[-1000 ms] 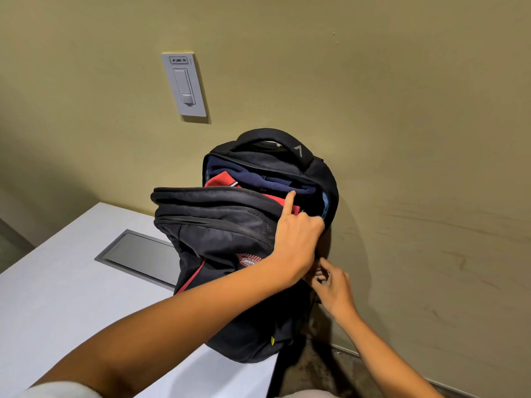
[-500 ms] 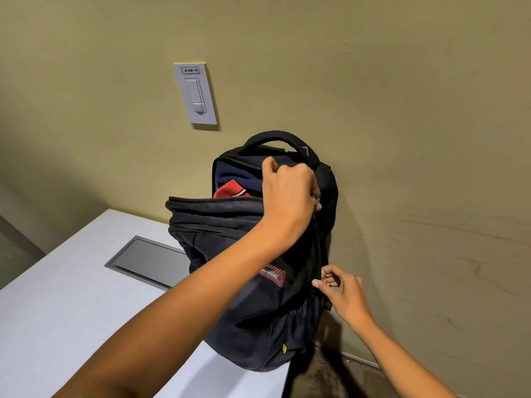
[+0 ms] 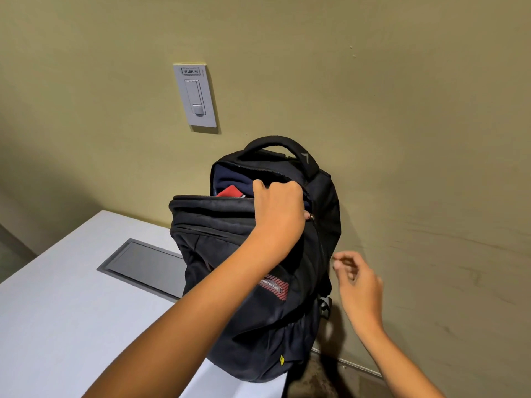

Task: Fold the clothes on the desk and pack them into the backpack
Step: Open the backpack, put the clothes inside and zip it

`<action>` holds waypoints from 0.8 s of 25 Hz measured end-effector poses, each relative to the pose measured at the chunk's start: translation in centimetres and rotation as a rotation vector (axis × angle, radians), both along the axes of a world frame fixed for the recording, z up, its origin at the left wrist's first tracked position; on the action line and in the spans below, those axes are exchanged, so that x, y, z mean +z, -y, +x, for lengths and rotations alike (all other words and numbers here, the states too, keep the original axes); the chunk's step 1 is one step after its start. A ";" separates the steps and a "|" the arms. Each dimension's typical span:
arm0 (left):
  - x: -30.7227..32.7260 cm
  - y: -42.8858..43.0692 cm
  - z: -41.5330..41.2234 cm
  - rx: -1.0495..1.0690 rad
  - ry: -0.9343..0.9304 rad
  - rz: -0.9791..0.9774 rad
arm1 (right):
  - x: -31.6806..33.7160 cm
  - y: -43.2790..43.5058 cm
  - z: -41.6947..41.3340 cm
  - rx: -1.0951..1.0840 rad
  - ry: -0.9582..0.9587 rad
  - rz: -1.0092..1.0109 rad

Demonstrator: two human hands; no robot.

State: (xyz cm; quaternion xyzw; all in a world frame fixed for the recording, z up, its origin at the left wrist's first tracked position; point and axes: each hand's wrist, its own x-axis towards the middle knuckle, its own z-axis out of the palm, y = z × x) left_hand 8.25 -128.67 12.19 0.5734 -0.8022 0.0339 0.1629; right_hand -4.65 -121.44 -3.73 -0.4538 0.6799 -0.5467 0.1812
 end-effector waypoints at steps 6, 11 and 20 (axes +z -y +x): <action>-0.1 -0.5 -1.8 -0.009 -0.070 -0.013 | 6.9 1.9 1.3 0.111 -0.308 -0.188; -0.8 -1.1 -1.5 0.000 -0.113 -0.078 | 6.1 2.7 1.7 0.066 -0.333 -0.167; -1.6 -1.5 -1.8 -0.027 -0.151 -0.115 | 6.2 3.0 1.8 0.045 -0.325 -0.281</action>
